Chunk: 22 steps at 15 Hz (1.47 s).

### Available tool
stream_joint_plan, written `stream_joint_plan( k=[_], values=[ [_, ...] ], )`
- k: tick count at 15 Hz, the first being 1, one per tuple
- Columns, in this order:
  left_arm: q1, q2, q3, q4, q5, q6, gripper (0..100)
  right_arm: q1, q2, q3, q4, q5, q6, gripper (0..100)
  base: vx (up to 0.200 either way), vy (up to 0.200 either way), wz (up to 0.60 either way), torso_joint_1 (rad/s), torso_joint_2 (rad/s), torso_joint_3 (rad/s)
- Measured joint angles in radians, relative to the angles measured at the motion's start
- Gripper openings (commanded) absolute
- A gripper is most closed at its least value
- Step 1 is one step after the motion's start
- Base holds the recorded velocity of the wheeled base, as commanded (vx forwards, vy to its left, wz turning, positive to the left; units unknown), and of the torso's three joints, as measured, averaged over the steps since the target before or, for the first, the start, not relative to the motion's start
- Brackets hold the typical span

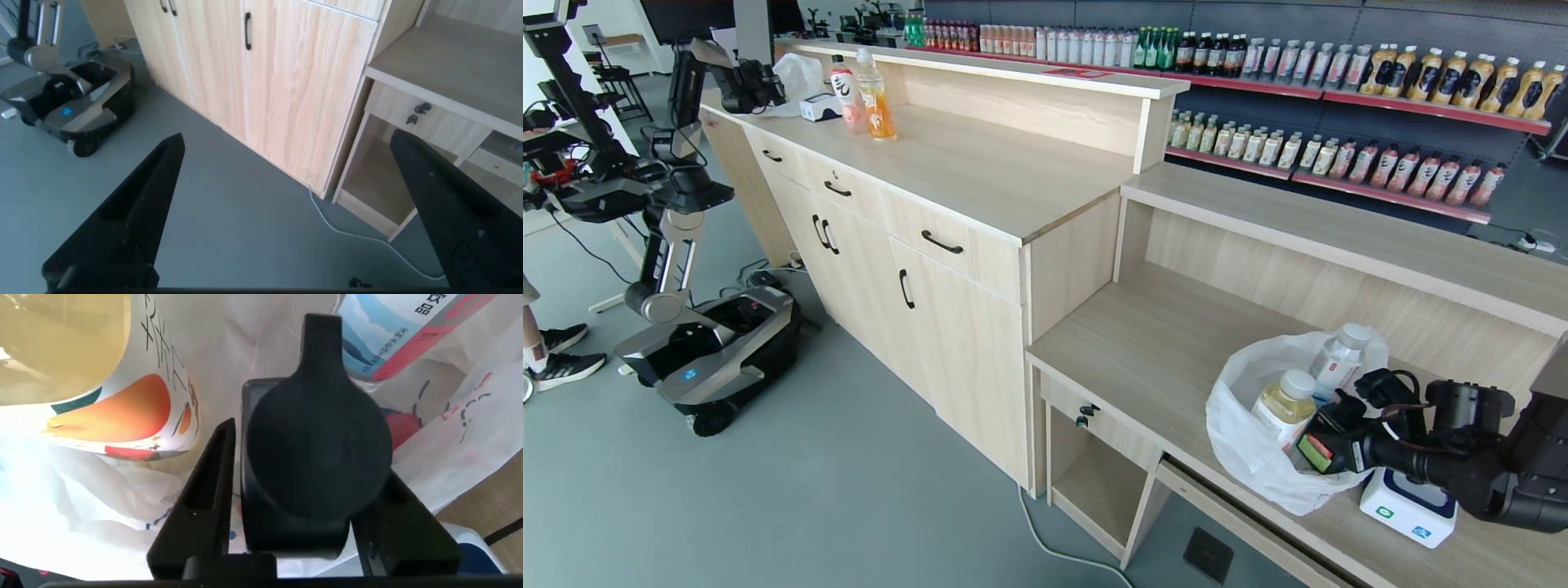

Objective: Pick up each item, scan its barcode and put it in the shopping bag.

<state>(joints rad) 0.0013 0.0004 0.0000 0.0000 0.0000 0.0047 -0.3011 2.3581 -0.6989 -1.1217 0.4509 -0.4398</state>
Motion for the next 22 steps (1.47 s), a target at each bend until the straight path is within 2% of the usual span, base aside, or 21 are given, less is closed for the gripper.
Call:
stream_joint_plan(
  k=[7, 13, 15, 17, 20, 22],
  values=[
    [0.000, 0.000, 0.000, 0.000, 0.000, 0.000, 100, -0.007, -0.049, 0.004, -0.010, 0.000, 0.010, 100, 0.000, 0.000, 0.00, 0.000, 0.00, 0.000],
    [0.000, 0.000, 0.000, 0.000, 0.000, 0.000, 100, -0.020, -0.300, 0.146, 0.019, -0.004, 0.003, 100, 0.000, 0.000, 0.00, 0.000, 0.00, 0.000],
    [0.000, 0.000, 0.000, 0.000, 0.000, 0.000, 100, -0.042, -0.447, 0.194, 0.111, -0.005, -0.016, 100, 0.000, 0.000, 0.00, 0.000, 0.00, 0.000],
    [0.000, 0.000, 0.000, 0.000, 0.000, 0.000, 100, -0.096, -0.601, 0.222, 0.294, -0.005, -0.073, 100, 0.000, 0.000, 0.00, 0.000, 0.00, 0.000],
    [0.000, 0.000, 0.000, 0.000, 0.000, 0.000, 100, -0.209, -0.831, 0.241, 0.585, -0.004, -0.178, 100, 0.000, 0.000, -0.60, 0.002, 0.00, 0.004],
    [-0.001, 0.000, 0.000, 0.000, 0.000, 0.000, 100, -0.269, -0.960, 0.244, 0.666, -0.005, -0.199, 100, 0.000, 0.000, -0.60, -0.005, 0.00, 0.007]
  ],
)
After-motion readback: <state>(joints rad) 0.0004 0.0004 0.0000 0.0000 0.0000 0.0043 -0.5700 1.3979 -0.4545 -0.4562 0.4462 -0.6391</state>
